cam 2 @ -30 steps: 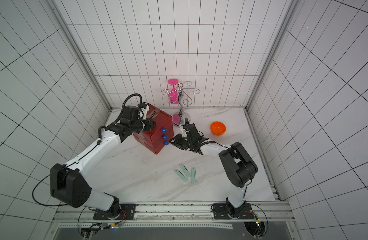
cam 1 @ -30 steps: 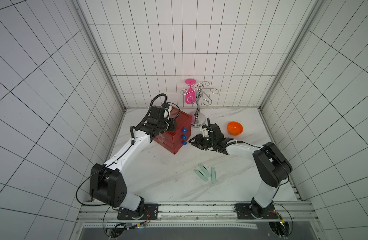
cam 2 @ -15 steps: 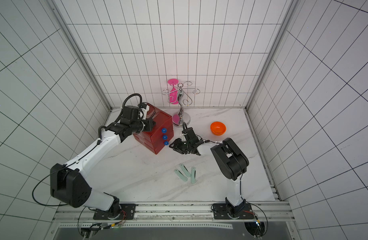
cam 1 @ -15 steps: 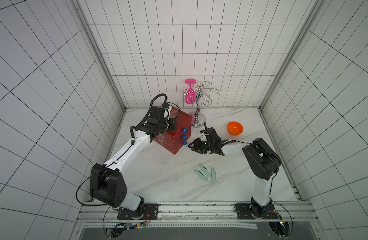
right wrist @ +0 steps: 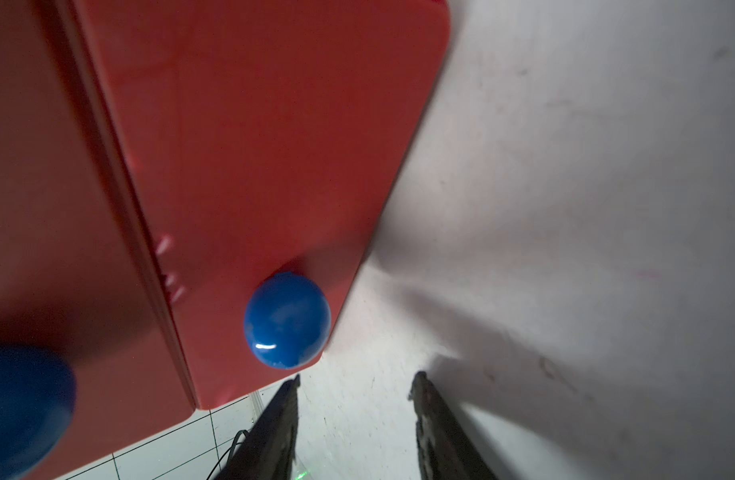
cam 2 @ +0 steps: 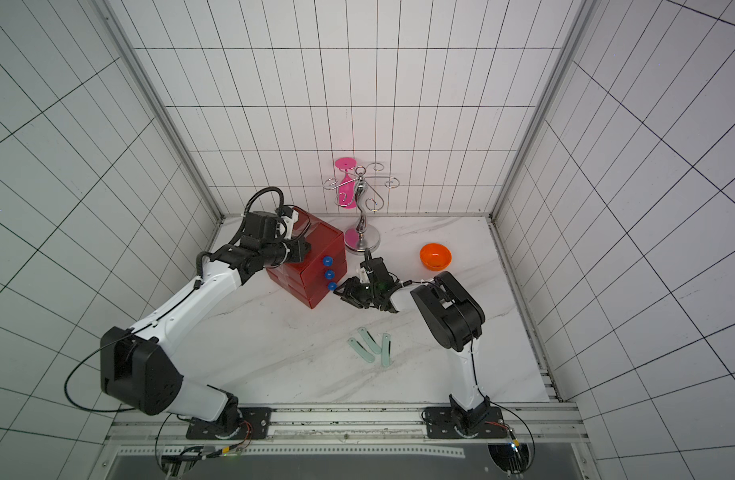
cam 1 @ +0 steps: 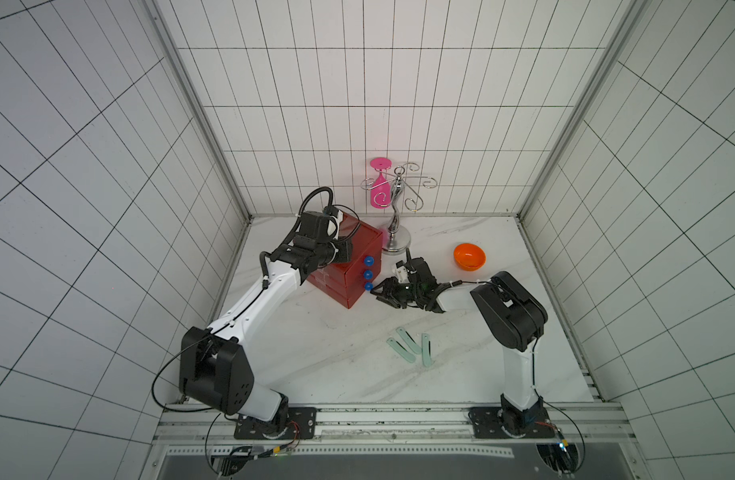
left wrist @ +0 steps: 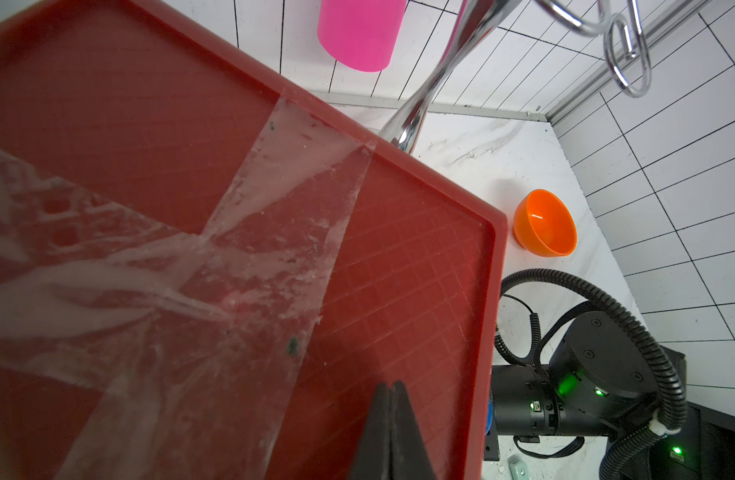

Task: Place the fruit knives into the drawer by color
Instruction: Open the drawer in the storage box.

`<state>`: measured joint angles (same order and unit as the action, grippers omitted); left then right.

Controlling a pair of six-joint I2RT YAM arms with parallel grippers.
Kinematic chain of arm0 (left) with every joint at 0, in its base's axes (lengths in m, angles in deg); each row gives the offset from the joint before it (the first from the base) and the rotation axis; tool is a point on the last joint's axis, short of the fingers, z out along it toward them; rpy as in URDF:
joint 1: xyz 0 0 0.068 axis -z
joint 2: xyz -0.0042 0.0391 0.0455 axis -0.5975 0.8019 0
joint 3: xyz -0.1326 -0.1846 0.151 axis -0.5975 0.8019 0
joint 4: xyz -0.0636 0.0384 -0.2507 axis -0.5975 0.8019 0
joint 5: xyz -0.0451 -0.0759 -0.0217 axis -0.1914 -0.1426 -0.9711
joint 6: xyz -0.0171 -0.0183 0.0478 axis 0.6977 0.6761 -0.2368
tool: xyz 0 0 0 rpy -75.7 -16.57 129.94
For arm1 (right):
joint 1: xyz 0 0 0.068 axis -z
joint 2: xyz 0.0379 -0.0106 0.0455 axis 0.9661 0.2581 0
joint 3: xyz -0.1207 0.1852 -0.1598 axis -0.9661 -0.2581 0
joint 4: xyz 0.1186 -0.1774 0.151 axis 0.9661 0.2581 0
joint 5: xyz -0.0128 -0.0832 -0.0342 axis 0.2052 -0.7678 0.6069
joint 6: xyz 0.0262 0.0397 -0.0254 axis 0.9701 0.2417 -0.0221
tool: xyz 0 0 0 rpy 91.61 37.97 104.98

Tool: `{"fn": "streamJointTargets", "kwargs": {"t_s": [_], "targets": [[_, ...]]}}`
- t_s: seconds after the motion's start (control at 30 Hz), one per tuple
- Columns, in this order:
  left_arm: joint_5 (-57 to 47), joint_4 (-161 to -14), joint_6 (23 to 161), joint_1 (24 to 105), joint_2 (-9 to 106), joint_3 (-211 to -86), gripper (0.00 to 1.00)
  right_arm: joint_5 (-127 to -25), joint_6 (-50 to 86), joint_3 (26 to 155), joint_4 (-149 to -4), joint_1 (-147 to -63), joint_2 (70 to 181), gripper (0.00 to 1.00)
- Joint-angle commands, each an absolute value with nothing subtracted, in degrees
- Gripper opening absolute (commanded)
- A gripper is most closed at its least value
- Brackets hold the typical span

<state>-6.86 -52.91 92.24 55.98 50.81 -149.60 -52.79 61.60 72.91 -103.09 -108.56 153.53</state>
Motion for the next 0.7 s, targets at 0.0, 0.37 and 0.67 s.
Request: {"fn": "streamJointTargets", "kwargs": {"t_s": [0.0, 0.37, 0.67], "targets": [[-4.23, -40.58, 92.18, 55.77, 55.12, -146.55, 0.00, -51.60, 64.37, 74.07, -108.43, -108.94, 154.85, 0.47], [-4.31, -40.58, 92.14, 55.76, 55.29, -146.48, 0.00, -50.94, 65.90, 76.38, -110.43, -108.94, 157.35, 0.47], [-4.23, -40.54, 92.10, 55.76, 55.56, -146.52, 0.00, -50.39, 67.50, 77.68, -113.46, -108.87, 158.86, 0.45]]}}
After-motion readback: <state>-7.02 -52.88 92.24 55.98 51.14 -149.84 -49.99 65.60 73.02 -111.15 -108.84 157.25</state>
